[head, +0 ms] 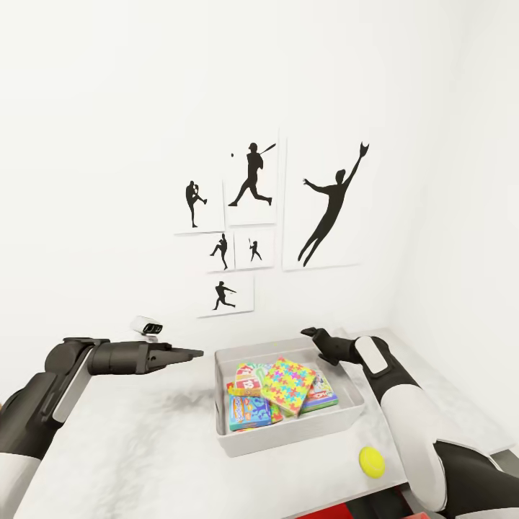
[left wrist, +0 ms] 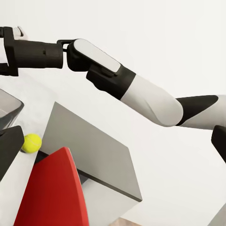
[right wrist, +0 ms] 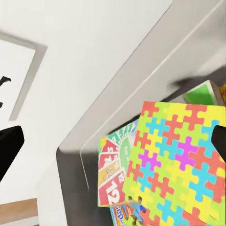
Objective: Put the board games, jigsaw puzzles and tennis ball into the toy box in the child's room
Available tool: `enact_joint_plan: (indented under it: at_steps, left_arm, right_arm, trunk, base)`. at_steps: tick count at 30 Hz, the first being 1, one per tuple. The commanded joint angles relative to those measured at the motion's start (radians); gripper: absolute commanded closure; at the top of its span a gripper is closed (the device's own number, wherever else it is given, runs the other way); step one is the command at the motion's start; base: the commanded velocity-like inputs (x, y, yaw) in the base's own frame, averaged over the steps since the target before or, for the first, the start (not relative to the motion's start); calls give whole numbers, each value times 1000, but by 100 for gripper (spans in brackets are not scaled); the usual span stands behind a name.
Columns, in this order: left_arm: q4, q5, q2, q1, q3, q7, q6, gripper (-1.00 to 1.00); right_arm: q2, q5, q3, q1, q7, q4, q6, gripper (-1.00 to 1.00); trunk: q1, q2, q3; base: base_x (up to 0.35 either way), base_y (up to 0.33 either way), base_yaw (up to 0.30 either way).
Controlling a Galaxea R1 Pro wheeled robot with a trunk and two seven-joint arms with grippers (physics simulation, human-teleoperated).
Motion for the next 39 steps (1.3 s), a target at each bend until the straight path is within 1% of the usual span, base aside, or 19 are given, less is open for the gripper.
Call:
enact_joint_plan:
  at_steps: [1, 6, 12, 16, 19, 22, 23, 24, 25, 26, 27, 28, 29, 30, 32, 33, 34, 37, 39]
  left_arm:
    - [0, 2, 1, -1, -2, -2, 11, -100]
    - [0, 2, 1, 0, -2, -2, 11, -100]
    - [0, 1, 1, 0, -2, -2, 11, -100]
    - [0, 1, 1, 0, -2, -2, 11, -100]
    - [0, 1, 0, 0, -2, -1, 11, -100]
    - [0, 1, 1, 0, -2, -1, 11, -100]
    - [1, 1, 1, 0, -2, -1, 11, -100]
    - [1, 1, 1, 0, -2, -1, 11, -100]
    - [0, 1, 1, 0, -2, -1, 11, -100]
    - [0, 1, 1, 0, -2, -1, 11, -100]
    - [0, 1, 1, 0, -2, -1, 11, -100]
    - [0, 1, 1, 0, -2, -1, 11, -100]
    - [0, 1, 1, 0, -2, -1, 11, -100]
    - [0, 1, 1, 0, -2, -1, 11, -100]
    - [0, 1, 1, 0, -2, -1, 11, -100]
    - [0, 1, 1, 0, -2, -1, 11, -100]
    - [1, 1, 1, 0, -2, -1, 11, -100]
    - [0, 1, 1, 0, -2, -1, 11, -100]
    - [0, 1, 1, 0, -2, -1, 11, -100]
  right_arm:
    - [1, 4, -8, 0, 2, -1, 6, -100]
    - [0, 4, -9, 1, 3, -3, 8, -100]
    - [-36, -3, -13, 10, 14, -5, 13, -100]
    - [-48, -6, -13, 15, 19, -6, 15, -100]
    - [-52, -6, -13, 27, 46, -7, 15, -100]
    - [-75, -7, -13, 41, 125, -14, 15, -100]
    - [-89, -7, -12, 46, 172, -23, 15, -100]
    - [-96, -7, -11, 49, 198, -29, 15, -100]
    - [-110, -7, -11, 52, 250, -42, 16, -100]
    - [-117, -7, -11, 54, 276, -50, 17, -100]
    - [-129, -7, -10, 62, 326, -68, 17, -100]
    - [-139, -7, -10, 79, 374, -83, 18, -100]
    - [-143, -7, -10, 90, 397, -90, 18, -100]
    - [-150, -6, -11, 117, 442, -103, 17, -100]
    - [-157, -5, -12, 173, 529, -144, 15, -100]
    - [-158, -3, -13, 187, 549, -158, 14, -100]
    - [-159, -1, -13, 216, 588, -187, 13, -100]
    - [-161, 3, -14, 280, 648, -252, 12, -100]
    - [-161, 4, -14, 302, 663, -286, 16, -100]
  trunk:
    - [0, -1, 0]
    - [0, -1, 0]
    - [0, -1, 0]
    - [0, -1, 0]
    - [0, -1, 0]
    - [0, -1, 0]
    - [0, -1, 0]
    - [0, -1, 0]
    - [0, -1, 0]
    - [0, -1, 0]
    - [0, -1, 0]
    - [0, -1, 0]
    - [0, -1, 0]
    - [0, -1, 0]
    - [0, -1, 0]
    - [0, -1, 0]
    - [0, -1, 0]
    - [0, -1, 0]
    - [0, -1, 0]
  base:
    - [0, 0, 0]
    - [0, 0, 0]
    - [0, 0, 0]
    - [0, 0, 0]
    - [0, 0, 0]
    - [0, 0, 0]
    - [0, 0, 0]
    - [0, 0, 0]
    - [0, 0, 0]
    - [0, 0, 0]
    - [0, 0, 0]
    - [0, 0, 0]
    - [0, 0, 0]
    - [0, 0, 0]
    - [0, 0, 0]
    - [0, 0, 0]
    - [0, 0, 0]
    - [0, 0, 0]
    - [0, 0, 0]
